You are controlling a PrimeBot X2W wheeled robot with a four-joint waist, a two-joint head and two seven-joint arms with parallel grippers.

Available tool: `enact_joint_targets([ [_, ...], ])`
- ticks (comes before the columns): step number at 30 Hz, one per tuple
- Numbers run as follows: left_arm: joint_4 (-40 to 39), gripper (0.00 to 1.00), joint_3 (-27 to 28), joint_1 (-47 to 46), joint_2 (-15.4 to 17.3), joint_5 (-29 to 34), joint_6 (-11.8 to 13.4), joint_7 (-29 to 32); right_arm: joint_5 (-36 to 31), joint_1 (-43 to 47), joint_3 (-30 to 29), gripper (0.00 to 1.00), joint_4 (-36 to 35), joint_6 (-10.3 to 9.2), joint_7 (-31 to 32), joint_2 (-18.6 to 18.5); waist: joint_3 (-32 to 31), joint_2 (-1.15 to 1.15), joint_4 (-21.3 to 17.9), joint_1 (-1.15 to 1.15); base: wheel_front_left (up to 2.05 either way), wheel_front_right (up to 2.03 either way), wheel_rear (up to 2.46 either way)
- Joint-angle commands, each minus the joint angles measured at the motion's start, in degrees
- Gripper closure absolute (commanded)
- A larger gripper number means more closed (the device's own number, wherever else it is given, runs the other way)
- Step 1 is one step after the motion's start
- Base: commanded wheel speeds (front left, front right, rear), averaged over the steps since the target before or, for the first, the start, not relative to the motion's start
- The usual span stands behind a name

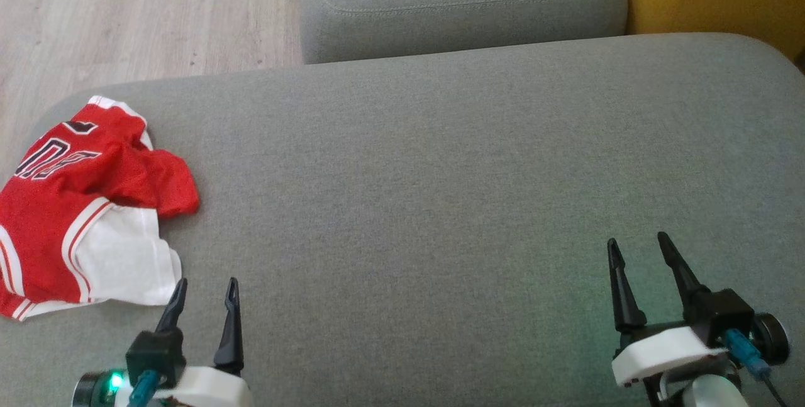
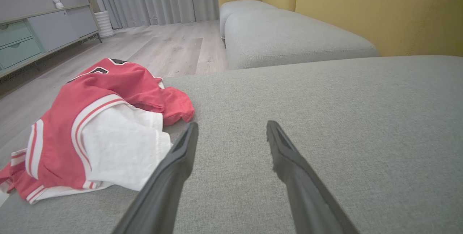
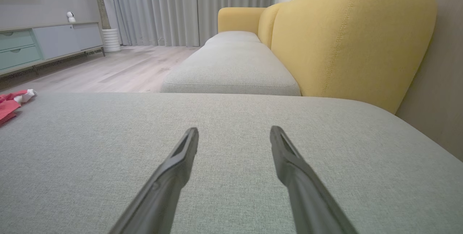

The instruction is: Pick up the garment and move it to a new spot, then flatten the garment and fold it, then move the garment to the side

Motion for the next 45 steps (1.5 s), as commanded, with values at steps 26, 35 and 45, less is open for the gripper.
enact_joint_targets([
  [26,0.0,0.00,3.8,-2.8,-1.0,-2.3,-2.1,-0.7,3.5,-1.9,0.9,0.00,-0.3,0.44,-0.8,-0.2,-0.7,0.00,2.6,0.00,0.00,0.00,0.00],
  [35,0.0,0.00,4.1,-2.8,-1.2,-1.9,-2.3,-0.7,3.8,-0.8,1.4,0.00,-0.7,0.44,-0.8,-0.2,-1.1,0.00,13.5,0.00,0.00,0.00,0.00],
  [45,-0.8,0.00,5.4,-1.2,-1.1,-2.7,-2.3,-0.7,4.8,-2.9,5.2,0.00,-0.1,0.44,-0.8,-0.2,-0.6,0.00,22.7,0.00,0.00,0.00,0.00],
])
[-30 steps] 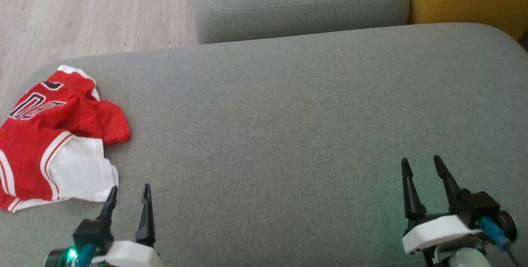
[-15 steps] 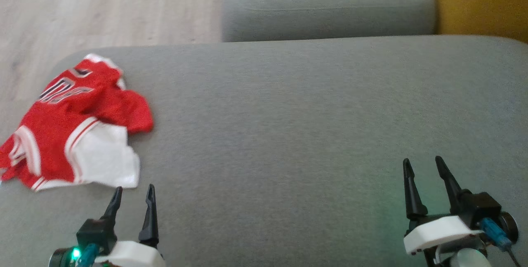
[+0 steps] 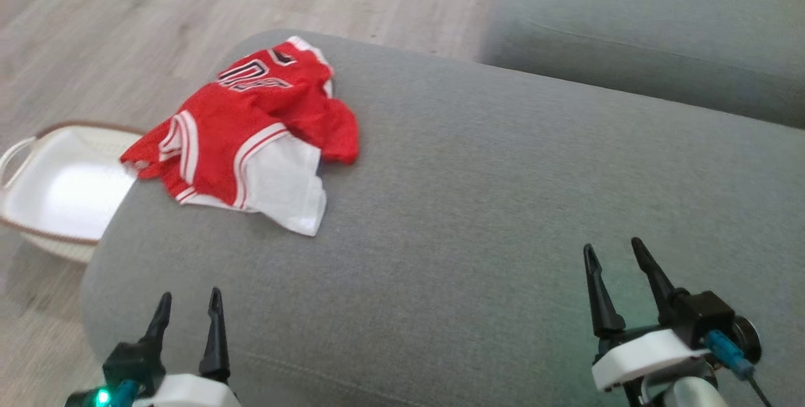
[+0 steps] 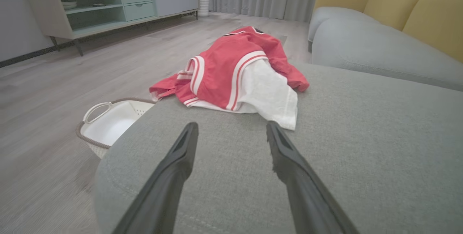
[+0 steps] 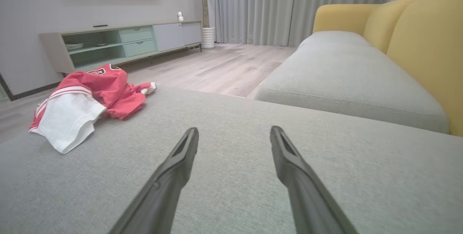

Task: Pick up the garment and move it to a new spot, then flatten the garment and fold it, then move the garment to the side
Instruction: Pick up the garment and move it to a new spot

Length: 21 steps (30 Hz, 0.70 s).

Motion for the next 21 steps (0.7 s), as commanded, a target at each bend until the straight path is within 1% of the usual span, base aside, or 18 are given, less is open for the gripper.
enact_joint_targets([
  [1,-2.3,0.00,1.9,-2.4,0.0,-0.3,-0.2,-0.7,0.4,-3.0,1.6,0.00,-1.5,0.44,-0.8,-0.3,0.6,0.00,1.2,0.00,0.00,0.00,0.00],
  [5,-2.9,0.00,2.6,-5.6,0.6,-1.8,-1.2,-0.6,-0.1,-4.3,2.7,0.00,-1.8,0.44,-0.8,-0.3,2.9,0.00,0.0,0.00,0.00,0.00,0.00],
  [7,-3.2,0.00,3.3,-8.6,1.0,-3.1,-1.8,0.6,-0.7,-5.2,3.1,0.00,-2.1,0.44,-0.8,-0.3,4.9,0.00,-1.0,0.00,0.00,0.00,0.00],
  [11,-3.7,0.00,5.9,-16.7,2.6,-6.6,-2.4,4.8,-1.6,-7.5,3.6,0.00,-3.0,0.44,-0.8,-1.6,10.4,0.00,-3.0,0.00,0.00,0.00,0.00],
  [14,-2.5,0.00,7.1,-23.8,4.9,-8.2,-3.0,9.6,-2.1,-9.4,3.8,0.00,-3.9,0.44,-0.8,-3.2,15.3,0.00,-4.3,0.00,0.00,0.00,0.00],
  [15,-1.7,0.00,7.3,-26.4,5.4,-9.0,-3.3,11.4,-2.3,-10.0,3.8,0.00,-4.2,0.44,-0.8,-3.8,16.8,0.00,-4.5,0.00,0.00,0.00,0.00],
  [18,2.0,0.00,7.0,-33.6,8.0,-8.8,-3.7,16.0,-2.6,-11.2,3.9,0.00,-4.6,0.44,-0.7,-5.4,20.4,0.00,-5.2,0.00,0.00,0.00,0.00],
  [19,5.7,0.00,7.0,-37.8,8.9,-9.0,-3.6,18.0,-2.7,-11.7,4.1,0.00,-4.9,0.44,-0.6,-6.2,22.1,0.00,-5.5,0.00,0.00,0.00,0.00],
  [21,10.3,0.00,6.9,-41.1,9.4,-9.2,-3.5,19.5,-2.7,-11.9,4.5,0.00,-5.2,0.44,-0.4,-6.8,23.0,0.00,-6.0,0.00,0.00,0.00,0.00],
])
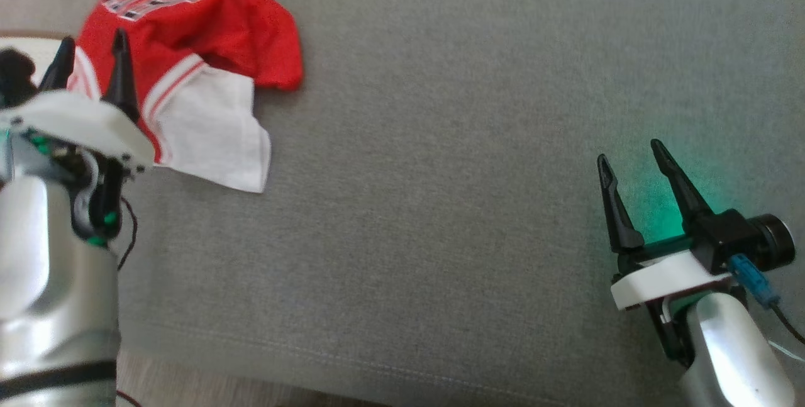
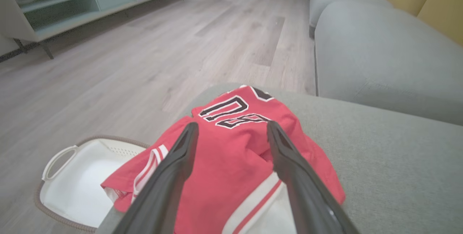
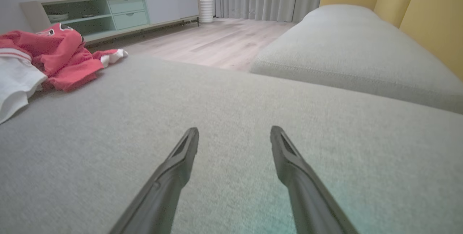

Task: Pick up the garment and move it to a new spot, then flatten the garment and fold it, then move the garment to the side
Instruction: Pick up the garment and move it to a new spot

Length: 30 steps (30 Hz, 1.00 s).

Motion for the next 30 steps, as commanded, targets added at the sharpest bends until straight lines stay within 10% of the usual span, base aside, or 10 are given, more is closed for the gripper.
enact_joint_targets([
  [1,3.2,0.00,1.6,-3.9,3.2,0.0,0.2,1.2,-0.3,-1.1,1.9,0.00,-2.2,0.44,-0.3,-0.9,3.8,0.00,-2.2,0.00,0.00,0.00,0.00],
  [10,21.5,0.02,0.2,-11.2,4.4,1.0,0.9,2.6,0.5,-0.5,2.1,0.00,-4.9,0.44,1.6,-2.8,3.8,0.00,-3.6,0.00,0.00,0.00,0.00],
  [12,24.1,1.00,-0.1,-12.5,4.7,1.0,0.4,1.6,0.6,-0.1,2.0,0.00,-5.4,0.44,1.9,-3.0,3.0,0.00,-3.8,0.00,0.00,0.00,0.00],
  [21,20.6,1.00,-2.7,-17.1,8.2,2.8,-2.0,-3.4,2.2,3.6,1.0,0.00,-3.8,0.44,0.8,-0.6,-4.4,0.00,-3.6,0.00,0.00,0.00,0.00],
  [30,-6.0,1.00,-9.2,-15.8,7.5,-3.4,-4.7,7.9,3.4,5.6,1.5,0.00,-0.5,0.44,-0.5,2.9,-12.1,0.00,-6.4,0.00,0.00,0.00,0.00],
])
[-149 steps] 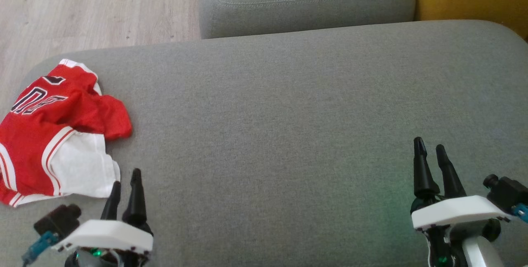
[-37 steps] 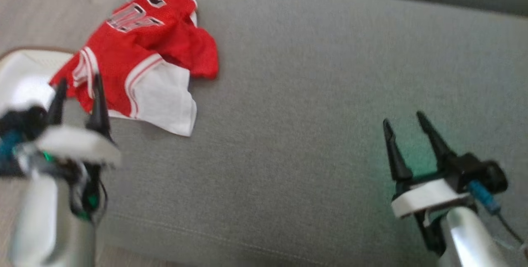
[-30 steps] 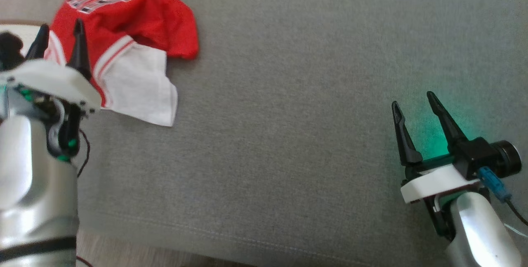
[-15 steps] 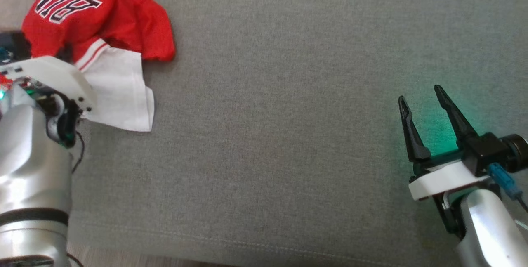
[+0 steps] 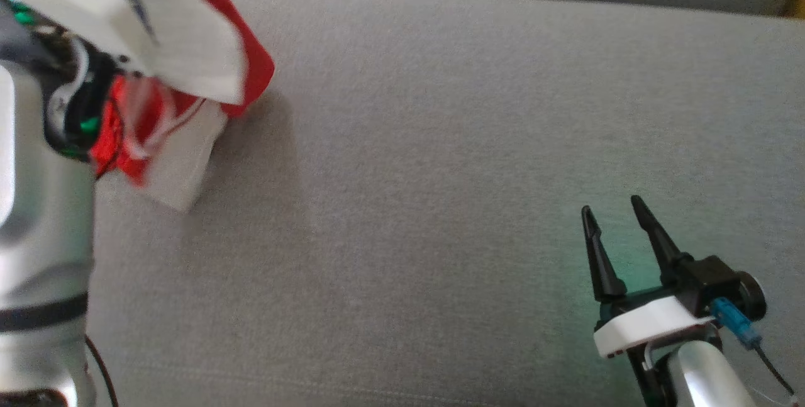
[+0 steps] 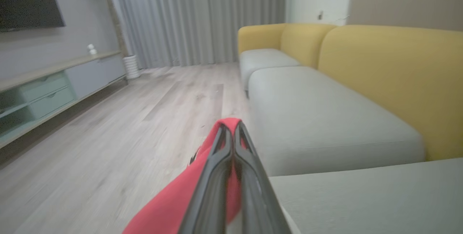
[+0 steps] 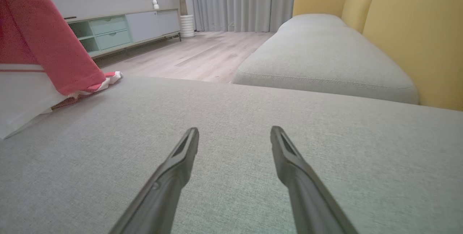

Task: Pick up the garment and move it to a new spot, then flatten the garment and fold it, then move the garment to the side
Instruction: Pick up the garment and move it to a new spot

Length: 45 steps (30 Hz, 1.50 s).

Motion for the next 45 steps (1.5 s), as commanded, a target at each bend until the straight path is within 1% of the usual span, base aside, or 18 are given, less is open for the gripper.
enact_joint_targets([
  [1,-6.3,1.00,0.3,-0.4,2.4,-1.9,-0.3,2.5,0.3,-0.7,1.4,0.00,-1.2,0.44,-0.7,0.3,-2.6,0.00,-2.5,0.00,0.00,0.00,0.00],
  [5,-20.2,1.00,-3.5,3.3,3.2,-8.1,-0.4,10.9,0.8,-1.2,2.2,0.00,-0.7,0.44,-0.8,1.1,-3.8,0.00,-6.2,0.00,0.00,0.00,0.00],
  [8,-28.8,1.00,-5.0,5.3,3.1,-14.2,-0.4,16.4,1.1,-1.5,2.6,0.00,-1.2,0.44,-0.8,1.7,-4.0,0.00,-9.4,0.00,0.00,0.00,0.00],
  [12,-35.4,1.00,-5.4,6.6,1.4,-22.5,0.1,22.2,1.6,-1.7,3.7,0.00,-1.4,0.44,-0.8,2.3,-3.6,0.00,-14.1,0.00,0.00,0.00,0.00],
  [15,-36.7,1.00,-5.5,6.3,0.7,-25.5,1.3,25.2,1.9,-2.0,4.3,0.00,-1.7,0.44,-0.9,2.5,-2.9,0.00,-17.6,0.00,0.00,0.00,0.00],
  [19,-33.4,1.00,-6.1,5.8,-0.3,-26.2,2.9,26.8,2.6,-2.8,5.2,0.00,-2.1,0.44,-0.9,2.7,-1.8,0.00,-22.5,0.00,0.00,0.00,0.00],
  [20,-33.4,1.00,-6.1,5.8,-0.3,-26.2,2.9,26.8,2.6,-2.8,5.2,0.00,-2.1,0.44,-0.9,2.7,-1.8,0.00,-22.5,0.00,0.00,0.00,0.00],
  [24,-24.7,1.00,-6.8,4.1,-0.3,-23.5,3.6,25.7,3.8,-3.9,6.2,0.00,-2.8,0.44,-0.9,2.8,-0.1,0.00,-27.2,0.00,0.00,0.00,0.00],
  [27,-15.8,1.00,-7.3,2.3,0.8,-19.6,3.3,22.4,5.5,-4.8,7.3,0.00,-3.6,0.44,-0.9,2.9,1.4,0.00,-30.4,0.00,0.00,0.00,0.00],
  [29,-9.4,1.00,-7.9,1.0,1.8,-16.1,2.9,18.7,6.5,-5.1,7.9,0.00,-3.9,0.44,-0.9,2.9,2.3,0.00,-32.1,0.00,0.00,0.00,0.00],
  [32,0.2,1.00,-8.3,-0.5,2.8,-11.6,3.2,11.5,7.6,-5.1,8.5,0.00,-4.3,0.44,-0.9,2.9,3.1,0.00,-34.1,0.00,0.00,0.00,0.00],
  [33,3.0,0.98,-8.5,-0.9,3.0,-10.3,3.2,8.8,7.9,-5.0,8.6,0.00,-4.4,0.44,-0.9,2.9,3.2,0.00,-34.5,0.00,0.00,0.00,0.00],
  [34,5.9,0.62,-8.4,-1.1,3.0,-9.3,3.6,6.3,8.0,-4.9,8.7,0.00,-4.4,0.44,-0.9,2.9,3.2,0.00,-34.7,0.00,0.00,0.00,0.00],
  [35,8.4,0.09,-8.4,-1.2,3.0,-8.6,3.9,4.1,8.0,-4.8,8.8,0.00,-4.4,0.44,-0.9,2.9,3.2,0.00,-34.9,0.00,0.00,0.00,0.00],
  [36,10.7,0.00,-8.5,-1.2,3.0,-7.9,4.0,2.2,8.0,-4.7,8.8,0.00,-4.4,0.44,-0.9,2.9,3.0,0.00,-35.0,0.00,0.00,0.00,0.00],
  [40,16.2,0.00,-9.1,-0.3,2.1,-6.9,4.0,-3.8,7.2,-3.6,7.7,0.00,-4.5,0.44,-0.9,2.9,1.7,0.00,-33.6,0.00,0.00,0.00,0.00],
  [42,16.9,0.00,-10.0,0.5,1.6,-5.8,4.1,-7.0,5.7,-3.0,6.8,0.00,-4.7,0.44,-0.9,2.9,0.7,0.00,-31.9,0.00,0.00,0.00,0.00],
  [45,15.9,0.00,-9.6,3.2,0.0,-5.9,5.4,-12.1,3.7,-2.1,5.1,0.00,-5.5,0.44,-0.9,2.9,-1.1,0.00,-29.0,0.00,0.00,0.00,0.00],
])
